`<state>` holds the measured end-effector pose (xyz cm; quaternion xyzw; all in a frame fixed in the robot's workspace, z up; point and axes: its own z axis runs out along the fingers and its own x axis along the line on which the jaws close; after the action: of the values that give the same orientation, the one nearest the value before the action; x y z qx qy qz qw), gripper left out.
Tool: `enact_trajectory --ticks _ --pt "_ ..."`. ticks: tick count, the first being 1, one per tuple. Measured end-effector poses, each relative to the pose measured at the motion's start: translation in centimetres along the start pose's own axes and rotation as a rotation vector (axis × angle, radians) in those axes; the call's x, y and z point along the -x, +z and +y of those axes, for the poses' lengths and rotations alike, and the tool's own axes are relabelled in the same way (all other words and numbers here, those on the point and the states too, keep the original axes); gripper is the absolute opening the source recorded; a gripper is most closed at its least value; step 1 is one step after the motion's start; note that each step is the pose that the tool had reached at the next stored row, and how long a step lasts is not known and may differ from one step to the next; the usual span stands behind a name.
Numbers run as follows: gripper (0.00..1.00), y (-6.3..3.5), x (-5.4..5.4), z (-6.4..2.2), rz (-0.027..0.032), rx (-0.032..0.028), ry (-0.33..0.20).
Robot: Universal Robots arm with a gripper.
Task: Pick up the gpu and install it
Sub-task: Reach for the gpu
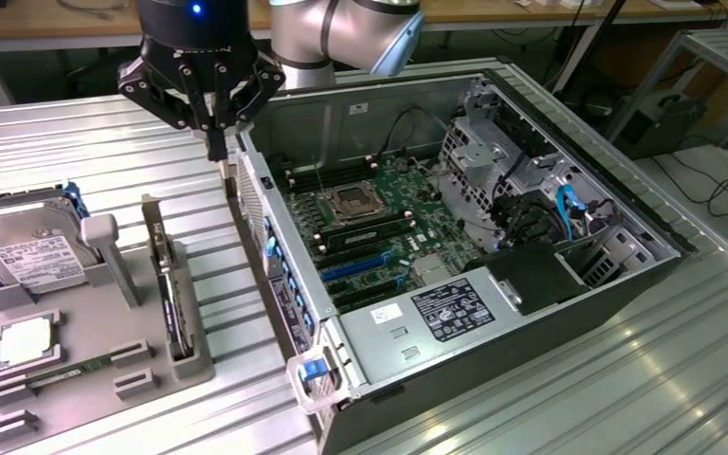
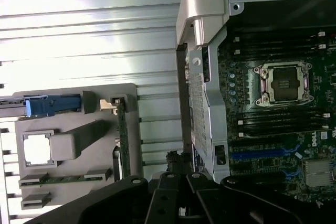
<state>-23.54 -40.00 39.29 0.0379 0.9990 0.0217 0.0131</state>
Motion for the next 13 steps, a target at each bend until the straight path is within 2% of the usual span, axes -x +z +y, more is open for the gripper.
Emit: enact_trajectory --ticks 13 --pt "0.11 -0.02 -0.86 -0.07 0.0000 0.0000 0.000"
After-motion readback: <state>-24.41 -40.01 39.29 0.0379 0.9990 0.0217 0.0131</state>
